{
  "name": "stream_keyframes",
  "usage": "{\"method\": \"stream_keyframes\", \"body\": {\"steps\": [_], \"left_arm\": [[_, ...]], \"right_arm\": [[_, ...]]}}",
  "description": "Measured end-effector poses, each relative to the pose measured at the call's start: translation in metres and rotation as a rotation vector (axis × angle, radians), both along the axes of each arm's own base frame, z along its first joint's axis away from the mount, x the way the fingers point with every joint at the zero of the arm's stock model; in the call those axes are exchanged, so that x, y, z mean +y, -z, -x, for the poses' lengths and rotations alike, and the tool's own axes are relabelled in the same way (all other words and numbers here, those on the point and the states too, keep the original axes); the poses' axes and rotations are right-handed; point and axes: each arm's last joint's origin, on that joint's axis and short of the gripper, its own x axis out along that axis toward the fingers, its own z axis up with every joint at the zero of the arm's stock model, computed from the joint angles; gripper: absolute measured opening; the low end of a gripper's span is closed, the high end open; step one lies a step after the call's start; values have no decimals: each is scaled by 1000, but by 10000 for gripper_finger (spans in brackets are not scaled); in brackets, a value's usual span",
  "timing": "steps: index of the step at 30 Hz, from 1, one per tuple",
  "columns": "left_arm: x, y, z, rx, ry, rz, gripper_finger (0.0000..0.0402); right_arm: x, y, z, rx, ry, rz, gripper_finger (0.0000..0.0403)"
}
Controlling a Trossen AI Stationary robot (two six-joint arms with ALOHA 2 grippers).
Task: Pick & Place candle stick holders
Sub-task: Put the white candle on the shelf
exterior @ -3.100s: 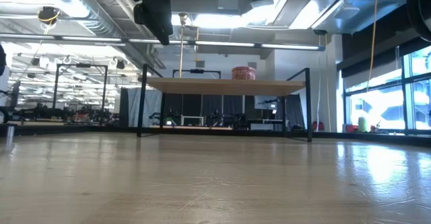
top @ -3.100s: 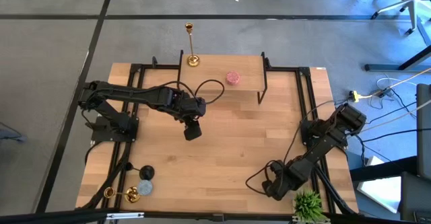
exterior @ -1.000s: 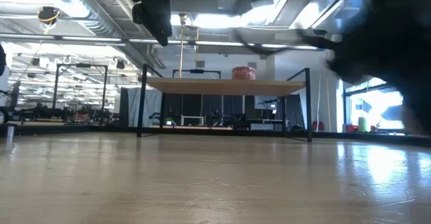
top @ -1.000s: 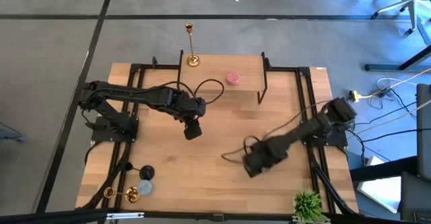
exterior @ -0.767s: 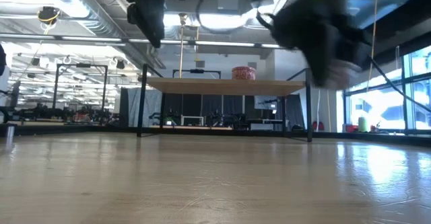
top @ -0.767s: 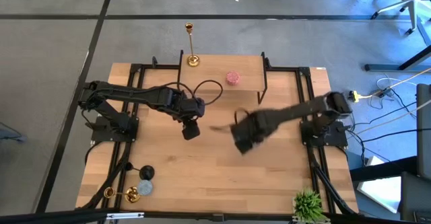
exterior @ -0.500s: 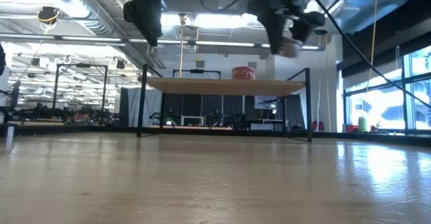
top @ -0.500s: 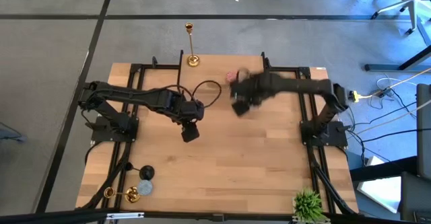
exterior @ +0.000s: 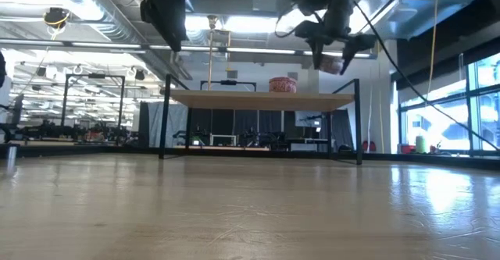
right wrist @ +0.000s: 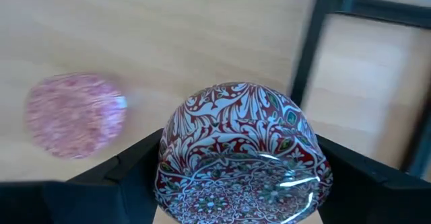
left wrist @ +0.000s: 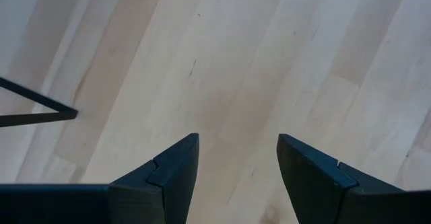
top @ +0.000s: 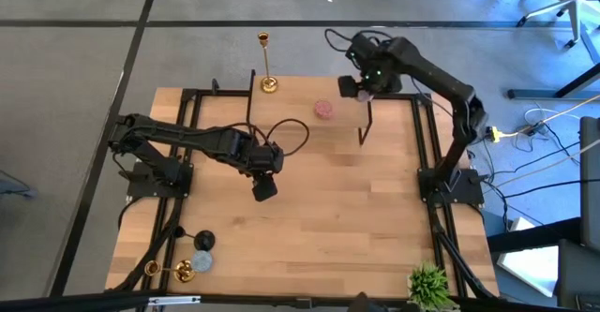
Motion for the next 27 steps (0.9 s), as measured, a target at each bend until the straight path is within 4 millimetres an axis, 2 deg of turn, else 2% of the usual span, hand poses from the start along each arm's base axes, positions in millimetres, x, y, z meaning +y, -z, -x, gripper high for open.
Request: {"method": "stream_keyframes", "body": {"steps": [4,13,27], "left_arm": [[0,0,0,1,9,-12,198],[6,0,-1,-4,4,-20,198],[5,0,-1,-1,7,-20,198]], "right_arm": [[1,8,-10,-1,-57,-26,296],[2,44,-30,153,-127,-118,296],[-1,47,-36,116,-148,-93,296]]}}
